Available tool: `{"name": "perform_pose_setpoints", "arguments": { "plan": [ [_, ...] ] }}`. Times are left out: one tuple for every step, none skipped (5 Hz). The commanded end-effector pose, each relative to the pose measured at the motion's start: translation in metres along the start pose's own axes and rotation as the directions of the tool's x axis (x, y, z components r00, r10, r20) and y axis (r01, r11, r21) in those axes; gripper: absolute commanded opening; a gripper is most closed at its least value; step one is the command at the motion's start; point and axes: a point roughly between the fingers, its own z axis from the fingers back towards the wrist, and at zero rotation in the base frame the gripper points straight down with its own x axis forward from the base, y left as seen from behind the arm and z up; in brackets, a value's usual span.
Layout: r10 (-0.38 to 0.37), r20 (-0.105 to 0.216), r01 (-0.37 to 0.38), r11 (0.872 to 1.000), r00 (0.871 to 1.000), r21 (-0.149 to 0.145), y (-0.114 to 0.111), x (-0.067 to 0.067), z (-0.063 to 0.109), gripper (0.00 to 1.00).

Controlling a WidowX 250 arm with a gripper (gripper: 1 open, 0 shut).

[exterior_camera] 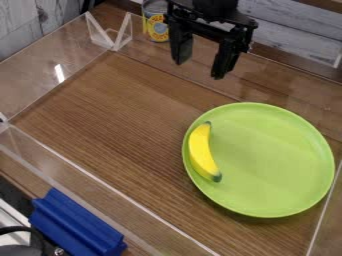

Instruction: Remove the banana from inside the green plate and put it on the table

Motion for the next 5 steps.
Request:
{"name": "perform_pose_setpoints", "arguments": {
  "plan": [
    [0.022, 0.007, -0.022, 1.000, 1.000, -0.009, -0.003, -0.004, -0.012, 1.00],
    [0.051, 0.030, -0.050, 0.999, 0.998, -0.022, -0.005, -0.009, -0.031, 1.00],
    [0.074, 0.046, -0.073, 0.997, 0.996, -0.036, -0.007, -0.011, -0.050, 1.00],
    [0.084, 0.057, -0.082, 0.996, 0.995, -0.039, -0.009, -0.011, -0.059, 1.00],
    [0.090, 0.060, -0.087, 0.995, 0.994, -0.043, -0.012, -0.010, -0.067, 1.00]
  ]
}}
